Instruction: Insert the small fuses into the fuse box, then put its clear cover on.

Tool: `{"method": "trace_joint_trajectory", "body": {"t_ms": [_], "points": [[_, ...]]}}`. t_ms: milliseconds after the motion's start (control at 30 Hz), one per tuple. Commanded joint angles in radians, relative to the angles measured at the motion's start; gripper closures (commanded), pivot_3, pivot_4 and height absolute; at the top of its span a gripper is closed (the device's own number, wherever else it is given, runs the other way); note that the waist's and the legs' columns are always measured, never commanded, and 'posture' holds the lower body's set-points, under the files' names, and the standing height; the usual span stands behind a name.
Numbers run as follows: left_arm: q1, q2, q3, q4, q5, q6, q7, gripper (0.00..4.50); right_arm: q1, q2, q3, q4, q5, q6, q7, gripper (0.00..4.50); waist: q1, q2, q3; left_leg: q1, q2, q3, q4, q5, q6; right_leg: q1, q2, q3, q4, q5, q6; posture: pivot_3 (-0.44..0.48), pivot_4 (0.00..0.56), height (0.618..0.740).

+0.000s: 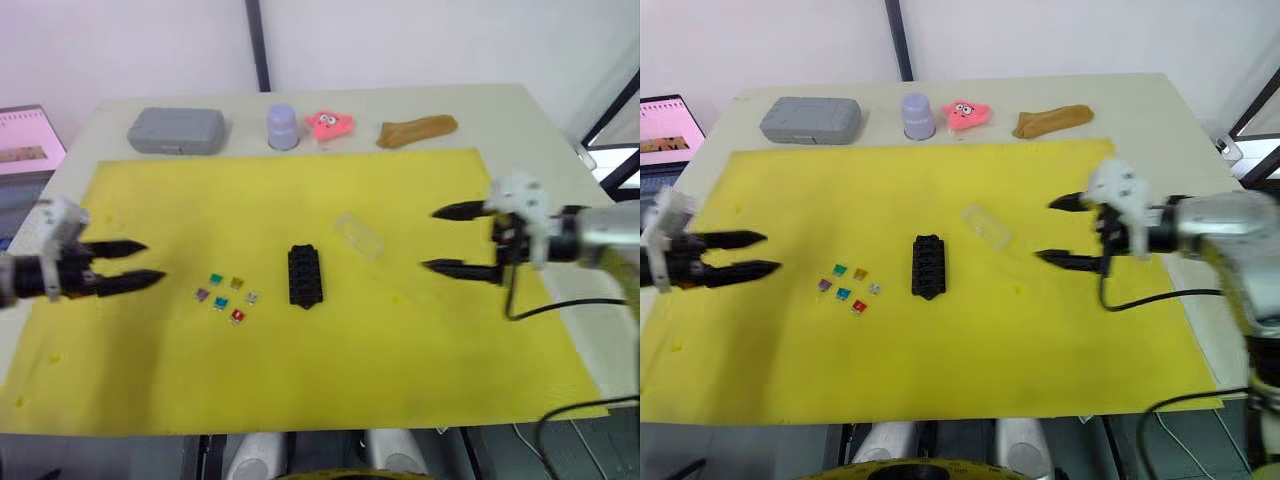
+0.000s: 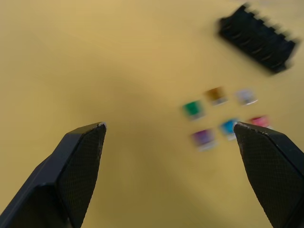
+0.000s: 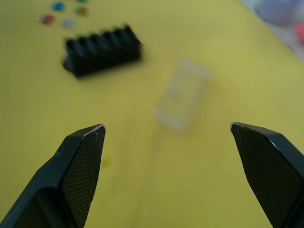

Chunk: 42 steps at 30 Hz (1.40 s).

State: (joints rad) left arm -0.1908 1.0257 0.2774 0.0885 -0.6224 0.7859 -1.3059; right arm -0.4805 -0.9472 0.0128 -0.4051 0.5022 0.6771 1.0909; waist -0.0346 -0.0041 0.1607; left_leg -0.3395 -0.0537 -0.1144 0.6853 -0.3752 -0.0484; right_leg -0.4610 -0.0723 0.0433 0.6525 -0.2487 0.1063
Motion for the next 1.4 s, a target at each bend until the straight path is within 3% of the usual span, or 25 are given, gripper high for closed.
{"method": "trace_joint_trajectory", "body": {"t_ms": [33, 233, 567, 700, 833, 1067, 1400], "points": [[0.016, -0.008, 0.023, -0.052, -0.110, 0.244, 0.070, 0.00, -0.089, 0.053, 0.089, -0.079, -0.010, 0.060, -0.058, 0.06, -0.006, -0.002, 0.001, -0.001, 0.000, 0.000, 0.000, 0.000, 0.000, -0.001, 0.000, 0.000, 0.000, 0.000, 0.000, 0.000, 0.150, 0.740], [-0.043, -0.007, -0.016, 0.016, -0.146, 0.453, 0.140, 0.00, -0.229, 0.146, 0.237, -0.097, -0.038, 0.178, -0.111, 0.06, -0.004, -0.003, 0.000, -0.001, -0.001, -0.002, 0.000, 0.000, -0.001, -0.001, -0.001, -0.001, 0.000, 0.000, 0.000, 0.000, 0.150, 0.740], [-0.132, -0.025, -0.029, 0.099, -0.195, 0.668, 0.187, 0.00, -0.351, 0.226, 0.338, -0.082, -0.072, 0.247, -0.127, 0.06, -0.010, -0.003, 0.000, -0.001, -0.002, -0.001, 0.000, 0.000, -0.001, -0.001, -0.006, -0.004, 0.000, 0.000, 0.000, 0.000, 0.150, 0.740], [-0.141, -0.024, -0.032, 0.121, -0.196, 0.692, 0.202, 0.00, -0.367, 0.230, 0.348, -0.071, -0.085, 0.237, -0.121, 0.06, -0.010, -0.004, 0.000, -0.001, -0.003, -0.001, 0.000, 0.000, -0.001, -0.001, -0.007, -0.004, 0.000, 0.000, 0.000, 0.000, 0.150, 0.740], [-0.134, -0.028, -0.036, 0.140, -0.206, 0.711, 0.207, 1.34, -0.376, 0.238, 0.346, -0.058, -0.092, 0.226, -0.120, 0.00, -0.011, -0.004, 0.000, -0.001, -0.003, -0.001, 0.000, 0.000, -0.001, -0.002, -0.007, -0.004, 0.000, 0.000, 0.000, 0.000, 0.150, 0.740], [-0.126, -0.050, -0.060, 0.132, -0.211, 0.722, 0.210, 1.34, -0.379, 0.247, 0.346, -0.050, -0.103, 0.221, -0.120, 0.00, -0.010, -0.004, 0.000, -0.001, -0.003, -0.001, 0.000, 0.000, -0.001, -0.002, -0.007, -0.005, 0.000, 0.000, 0.000, 0.000, 0.150, 0.740], [-0.215, -0.048, -0.107, 0.279, -0.159, 0.642, 0.190, 1.34, -0.378, 0.259, 0.335, -0.062, -0.105, 0.230, -0.136, 0.00, -0.007, -0.004, 0.000, -0.001, -0.004, -0.001, 0.001, 0.000, -0.001, -0.001, -0.008, -0.005, 0.001, 0.000, 0.000, 0.000, 0.150, 0.740]]}}
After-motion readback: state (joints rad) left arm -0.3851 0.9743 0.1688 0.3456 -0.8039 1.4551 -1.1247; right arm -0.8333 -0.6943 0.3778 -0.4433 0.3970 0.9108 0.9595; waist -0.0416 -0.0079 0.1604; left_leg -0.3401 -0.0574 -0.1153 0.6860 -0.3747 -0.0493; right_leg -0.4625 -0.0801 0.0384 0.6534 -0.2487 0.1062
